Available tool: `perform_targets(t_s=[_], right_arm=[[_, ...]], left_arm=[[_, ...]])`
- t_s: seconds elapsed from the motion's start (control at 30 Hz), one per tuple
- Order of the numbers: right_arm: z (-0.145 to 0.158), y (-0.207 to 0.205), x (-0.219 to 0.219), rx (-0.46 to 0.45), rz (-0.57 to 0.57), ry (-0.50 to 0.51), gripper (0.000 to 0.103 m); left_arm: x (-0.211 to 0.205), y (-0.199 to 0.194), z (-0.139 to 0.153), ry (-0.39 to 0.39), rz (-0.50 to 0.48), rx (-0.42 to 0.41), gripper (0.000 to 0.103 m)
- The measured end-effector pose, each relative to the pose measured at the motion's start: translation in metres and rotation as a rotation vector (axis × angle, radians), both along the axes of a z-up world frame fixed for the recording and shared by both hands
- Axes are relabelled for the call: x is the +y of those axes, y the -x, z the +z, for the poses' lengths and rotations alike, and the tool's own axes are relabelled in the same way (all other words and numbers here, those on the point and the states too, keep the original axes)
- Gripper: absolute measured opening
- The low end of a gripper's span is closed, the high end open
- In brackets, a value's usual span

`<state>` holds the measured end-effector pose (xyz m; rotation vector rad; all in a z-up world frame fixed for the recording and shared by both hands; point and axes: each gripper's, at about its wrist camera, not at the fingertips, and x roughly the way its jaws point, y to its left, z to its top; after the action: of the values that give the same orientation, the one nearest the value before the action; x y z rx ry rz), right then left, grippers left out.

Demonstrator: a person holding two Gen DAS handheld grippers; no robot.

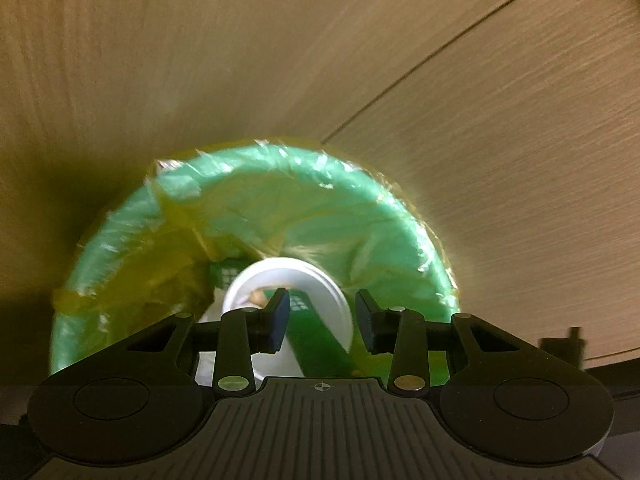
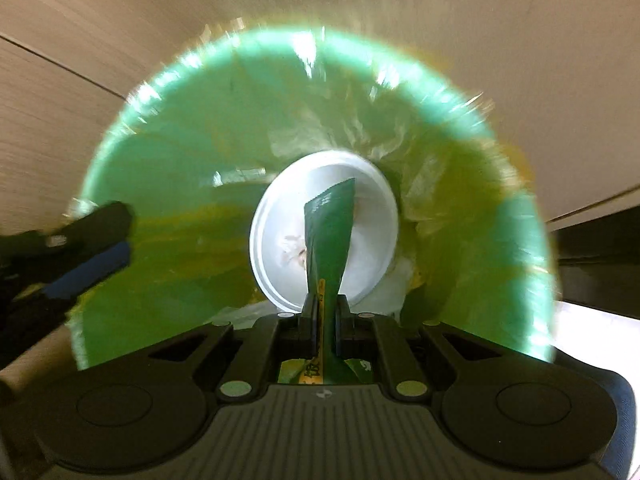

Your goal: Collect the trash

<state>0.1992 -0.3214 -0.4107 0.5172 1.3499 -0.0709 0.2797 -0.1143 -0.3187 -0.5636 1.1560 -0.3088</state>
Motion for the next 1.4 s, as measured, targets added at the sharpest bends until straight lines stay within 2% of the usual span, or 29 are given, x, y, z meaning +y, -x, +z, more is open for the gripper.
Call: perform_targets(t_s=[0.07,0.13,0.2,0.27,0.33,0.47,0.63,0.73,0.77,0.87,0.9,1.0,1.1,1.17,1.23,1.4], right_arm=[[-0.008,0.000,0.002,0.000,0.018,0.004,0.009],[0.000,0.009,0.002,-0.016,0.014,0.011,0.015],[0.021,0.021,0.003,-0.069,0.017,0.005,0.034],[0.046,0.036,0.002,-0.142,0.004,0.043,0.041],[0.073,0.055,0.005,-0.211,-0.022,0.080,0.042],[0.131,0.102,0.023,-0.379,-0.053,0.112,0.043],[0.213,0.156,0.069,-0.642,0.007,0.209,0.046],[0.264,0.191,0.092,-0.815,0.024,0.247,0.059],[0.279,0.204,0.099,-0.875,0.021,0.261,0.065],[0.315,0.237,0.120,-1.021,0.036,0.288,0.071],[0.324,0.247,0.126,-1.059,0.047,0.294,0.073],[0.346,0.275,0.141,-1.138,0.075,0.327,0.075],[0.353,0.296,0.153,-1.203,0.073,0.429,0.079],[0.350,0.302,0.156,-1.210,0.048,0.474,0.080],[0.345,0.303,0.153,-1.188,0.040,0.459,0.080],[0.336,0.317,0.155,-1.170,0.072,0.414,0.080]], left_arm=[[0.006,0.001,0.002,-0.045,0.018,-0.014,0.040],[0.015,0.004,0.006,-0.062,0.036,-0.034,0.040],[0.024,0.010,0.014,-0.072,0.048,-0.073,0.040],[0.033,0.024,0.026,-0.076,0.062,-0.111,0.040],[0.041,0.046,0.046,-0.046,0.052,-0.180,0.040],[0.058,0.119,0.105,-0.068,0.006,-0.427,0.040],[0.087,0.206,0.182,-0.147,0.030,-0.723,0.040],[0.102,0.258,0.225,-0.232,0.044,-0.916,0.039],[0.105,0.271,0.236,-0.258,0.039,-0.957,0.039],[0.105,0.308,0.260,-0.331,0.052,-1.064,0.026],[0.106,0.317,0.266,-0.328,0.055,-1.083,0.023],[0.102,0.337,0.272,-0.290,0.047,-1.101,0.022],[0.097,0.346,0.269,-0.305,0.036,-1.096,0.021],[0.099,0.352,0.264,-0.326,0.081,-1.078,0.020],[0.106,0.359,0.260,-0.347,0.129,-1.052,0.020],[0.108,0.373,0.262,-0.345,0.120,-1.040,0.020]])
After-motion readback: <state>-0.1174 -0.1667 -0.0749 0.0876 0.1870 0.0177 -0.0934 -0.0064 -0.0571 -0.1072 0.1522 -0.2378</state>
